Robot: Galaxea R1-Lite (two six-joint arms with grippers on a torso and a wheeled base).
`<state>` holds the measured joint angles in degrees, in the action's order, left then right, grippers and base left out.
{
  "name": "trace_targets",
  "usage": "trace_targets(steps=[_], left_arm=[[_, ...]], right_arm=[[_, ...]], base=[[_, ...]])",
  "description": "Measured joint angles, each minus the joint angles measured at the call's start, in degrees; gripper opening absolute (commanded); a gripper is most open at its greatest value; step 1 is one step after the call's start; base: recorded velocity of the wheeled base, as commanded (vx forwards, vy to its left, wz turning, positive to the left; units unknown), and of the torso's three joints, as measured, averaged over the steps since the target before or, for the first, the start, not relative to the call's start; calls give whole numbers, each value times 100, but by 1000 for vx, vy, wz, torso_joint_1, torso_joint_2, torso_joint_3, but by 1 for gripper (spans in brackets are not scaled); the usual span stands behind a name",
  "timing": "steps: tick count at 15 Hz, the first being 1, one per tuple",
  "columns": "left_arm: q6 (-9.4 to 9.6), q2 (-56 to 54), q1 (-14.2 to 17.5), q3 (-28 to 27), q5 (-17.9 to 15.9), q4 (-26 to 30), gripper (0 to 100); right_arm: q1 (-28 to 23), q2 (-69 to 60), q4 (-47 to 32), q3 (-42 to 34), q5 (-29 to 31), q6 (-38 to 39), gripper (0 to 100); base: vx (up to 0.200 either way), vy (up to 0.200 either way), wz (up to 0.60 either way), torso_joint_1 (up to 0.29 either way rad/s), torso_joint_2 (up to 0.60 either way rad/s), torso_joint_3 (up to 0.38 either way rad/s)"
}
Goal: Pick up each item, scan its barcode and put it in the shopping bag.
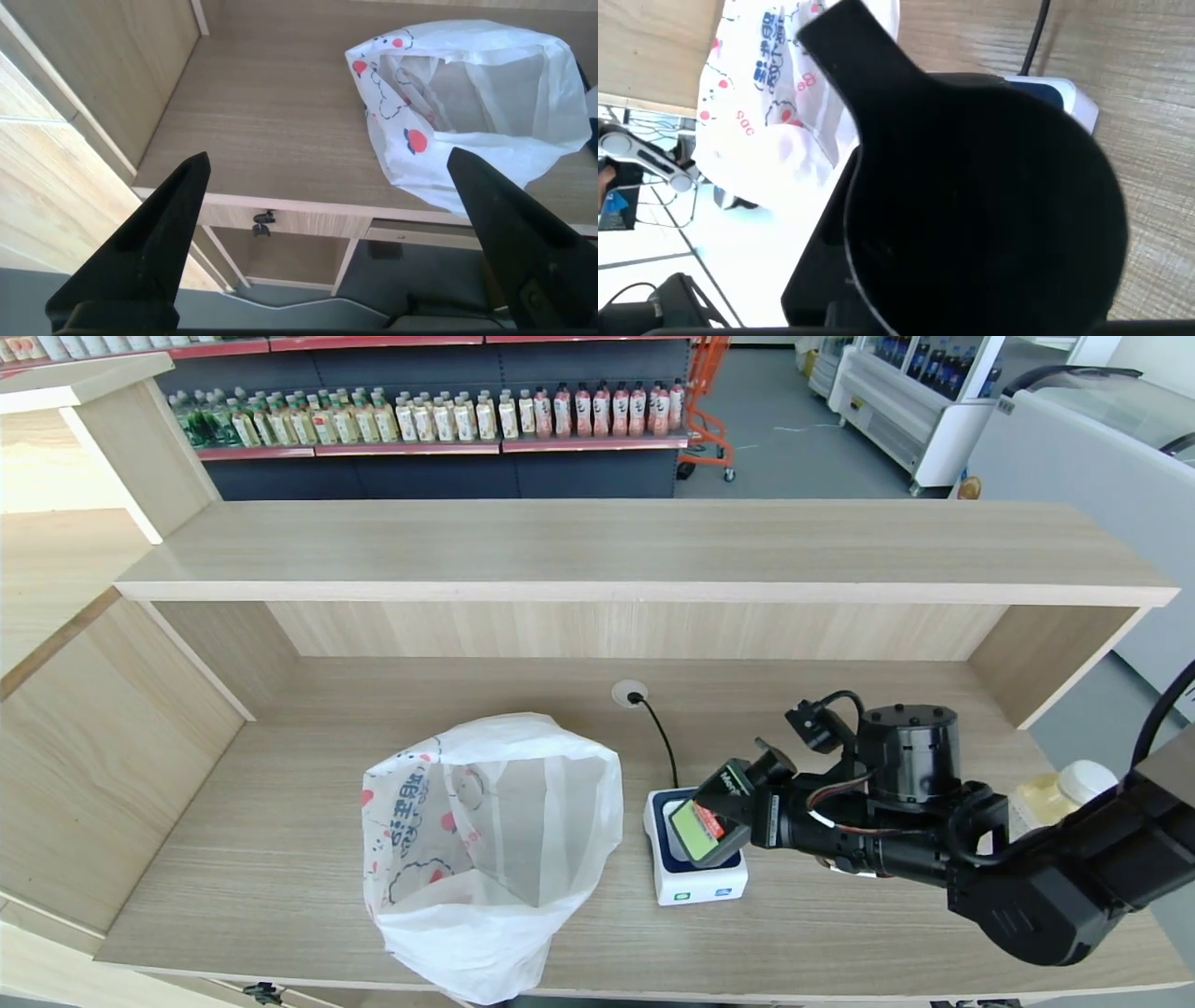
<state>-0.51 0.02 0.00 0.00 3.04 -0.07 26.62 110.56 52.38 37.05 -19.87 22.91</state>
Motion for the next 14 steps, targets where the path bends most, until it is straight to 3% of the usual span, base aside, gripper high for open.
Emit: trace_targets(steps=[11,14], left_arm=[[9,0,0,0,2,0,100],[9,0,0,0,2,0,100]], right_arm=[[129,516,208,341,-32,-252,0],[184,317,200,432,-13,27,0]], base=[[0,0,0,0,0,0],[0,0,0,0,0,0]])
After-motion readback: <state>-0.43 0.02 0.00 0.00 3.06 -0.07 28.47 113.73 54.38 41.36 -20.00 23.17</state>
